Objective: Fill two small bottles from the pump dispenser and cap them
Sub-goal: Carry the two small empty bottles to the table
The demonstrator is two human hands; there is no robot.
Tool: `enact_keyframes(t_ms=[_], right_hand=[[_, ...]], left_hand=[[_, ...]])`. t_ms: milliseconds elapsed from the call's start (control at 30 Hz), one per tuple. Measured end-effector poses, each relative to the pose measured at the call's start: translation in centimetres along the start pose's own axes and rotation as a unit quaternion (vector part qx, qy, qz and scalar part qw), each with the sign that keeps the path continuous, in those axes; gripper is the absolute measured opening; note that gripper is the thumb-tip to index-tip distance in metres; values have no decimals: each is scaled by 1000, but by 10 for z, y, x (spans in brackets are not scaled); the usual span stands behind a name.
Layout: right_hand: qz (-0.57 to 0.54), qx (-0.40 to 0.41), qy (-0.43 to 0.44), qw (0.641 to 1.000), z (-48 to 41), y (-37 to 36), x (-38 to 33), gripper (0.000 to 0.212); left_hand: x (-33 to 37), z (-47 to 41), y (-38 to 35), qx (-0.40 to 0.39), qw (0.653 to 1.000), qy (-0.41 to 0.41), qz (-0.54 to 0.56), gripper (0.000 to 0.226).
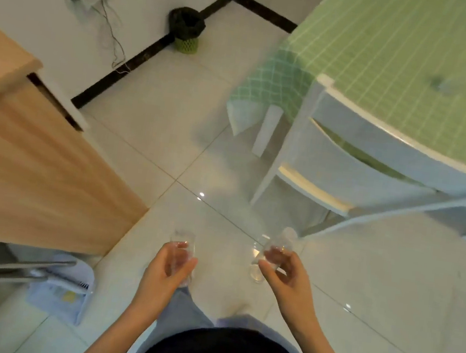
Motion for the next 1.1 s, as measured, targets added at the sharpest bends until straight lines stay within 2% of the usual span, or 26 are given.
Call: enact_keyframes(t_ms=[367,500,600,700,1100], right_hand=[[-70,183,-28,980,93,186,76,23],[-113,255,-36,960,114,226,93,23],[-147,302,-46,941,121,251,106,23],[-168,340,-59,923,120,278,118,24],[-211,456,-77,861,70,433,123,26]], left_hand=[[24,45,-208,-146,988,-11,-50,26],[48,54,-273,-248,962,-35,-110,25],[61,51,-315,-280,951,-37,-125,25],[71,47,-359,-348,920,-56,-173,21],[119,-9,-558,-453,866,-63,-203,25]])
Point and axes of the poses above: each hand's wrist, its own z-axis away from the middle knuckle, its own y-axis out of the back of the hand, x = y × z, the point moved 6 cm from there along -z, towards the middle knuckle, and after that the axes turned 3 degrees about -x, right-handed, at the moved point
